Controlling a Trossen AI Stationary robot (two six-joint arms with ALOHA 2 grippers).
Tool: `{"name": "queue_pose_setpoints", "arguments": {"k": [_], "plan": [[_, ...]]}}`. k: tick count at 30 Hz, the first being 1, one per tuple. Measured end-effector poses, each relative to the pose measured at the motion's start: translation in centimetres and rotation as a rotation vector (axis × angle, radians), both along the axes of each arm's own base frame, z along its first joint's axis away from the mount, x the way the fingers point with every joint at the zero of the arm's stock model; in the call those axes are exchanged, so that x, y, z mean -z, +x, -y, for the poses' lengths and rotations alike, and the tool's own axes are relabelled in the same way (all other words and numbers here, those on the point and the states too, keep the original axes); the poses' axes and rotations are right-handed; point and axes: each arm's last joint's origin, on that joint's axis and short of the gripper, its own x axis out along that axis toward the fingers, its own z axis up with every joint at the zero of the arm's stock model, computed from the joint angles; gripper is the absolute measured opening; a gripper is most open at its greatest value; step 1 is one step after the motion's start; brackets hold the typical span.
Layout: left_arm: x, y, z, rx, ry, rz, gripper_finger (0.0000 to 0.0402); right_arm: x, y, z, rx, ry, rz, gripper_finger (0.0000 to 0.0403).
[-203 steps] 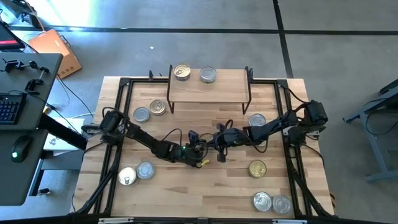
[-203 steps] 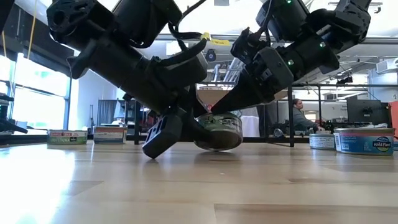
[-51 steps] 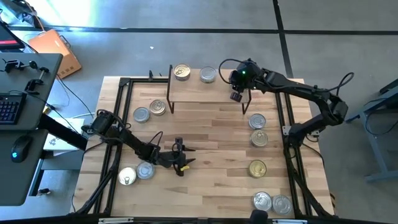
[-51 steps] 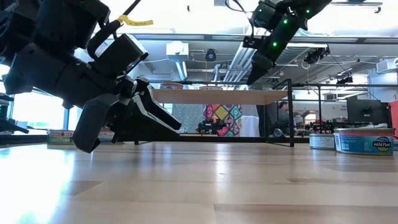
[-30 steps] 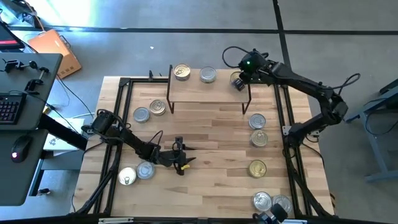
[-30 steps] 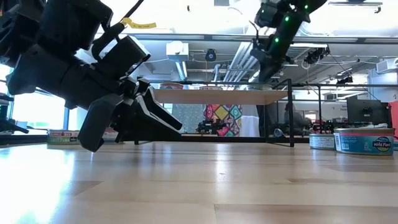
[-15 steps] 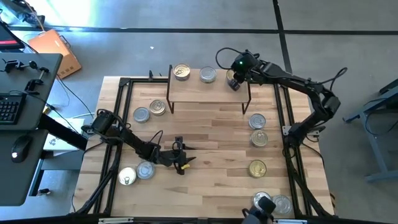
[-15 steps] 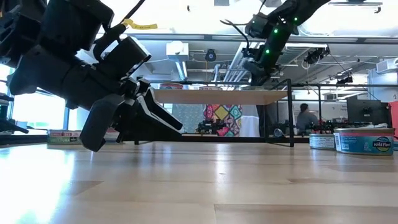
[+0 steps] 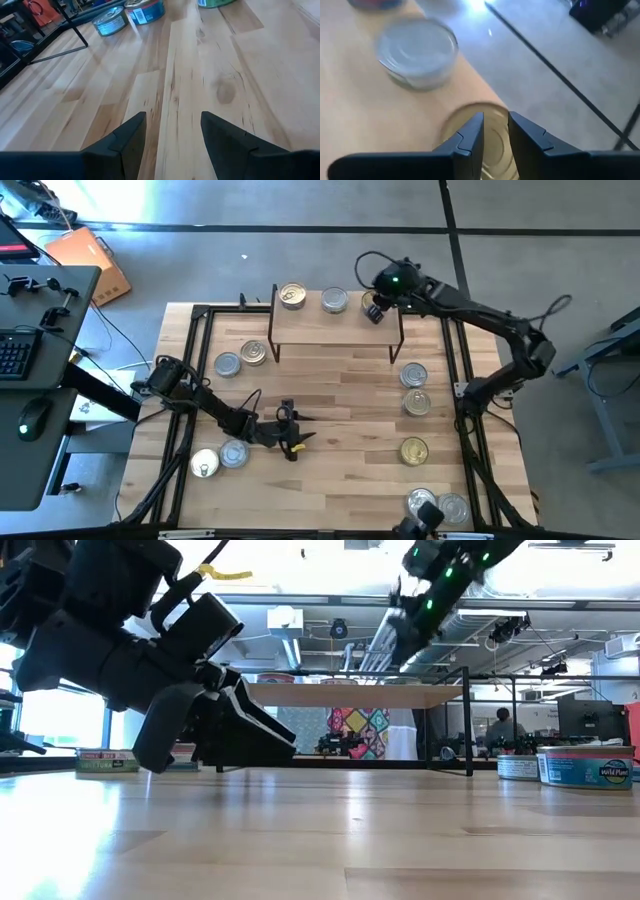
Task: Stack canned seafood by type on shelf
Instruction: Put the green with blue patterned tuna can on the shelf
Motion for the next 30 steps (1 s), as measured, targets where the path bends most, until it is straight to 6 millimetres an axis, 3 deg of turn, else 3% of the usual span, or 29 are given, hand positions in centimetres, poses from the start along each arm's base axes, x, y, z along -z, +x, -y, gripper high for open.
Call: {"name": "queue_pose_setpoints", "arguments": {"k": [4, 7, 14, 20, 24, 30], "plan": [[0.0, 0.0, 0.0, -0.002, -0.006, 0.003, 0.0184, -2.0, -0.3, -2.6, -0.043, -0.024, 0.066, 0.0074], [0.0, 0.0, 0.0, -0.008, -0.022, 0.007, 0.0184, -2.7, -0.2, -5.9, -0.136, -0.04, 0.109, 0.006], [0.0, 0.0, 0.0, -0.011, -0.027, 0.008, 0.0184, 0.9, -1.2, -15.3, -0.446, 0.0, 0.115, 0.0007], [-0.1, 0.2, -0.3, -0.021, -0.03, 0.019, 0.0184, 4.5, -3.3, -23.3, -0.622, -0.038, 0.078, 0.0002], [-0.5, 0.5, -0.7, -0.037, -0.049, 0.066, 0.0184, 5.6, -4.5, -26.8, -0.719, -0.05, 0.042, 0.0003], [-1.5, 1.3, -0.4, -0.027, -0.044, 0.127, 0.0184, 3.9, -4.4, -30.0, -1.055, 0.092, 0.272, 0.0005]]}}
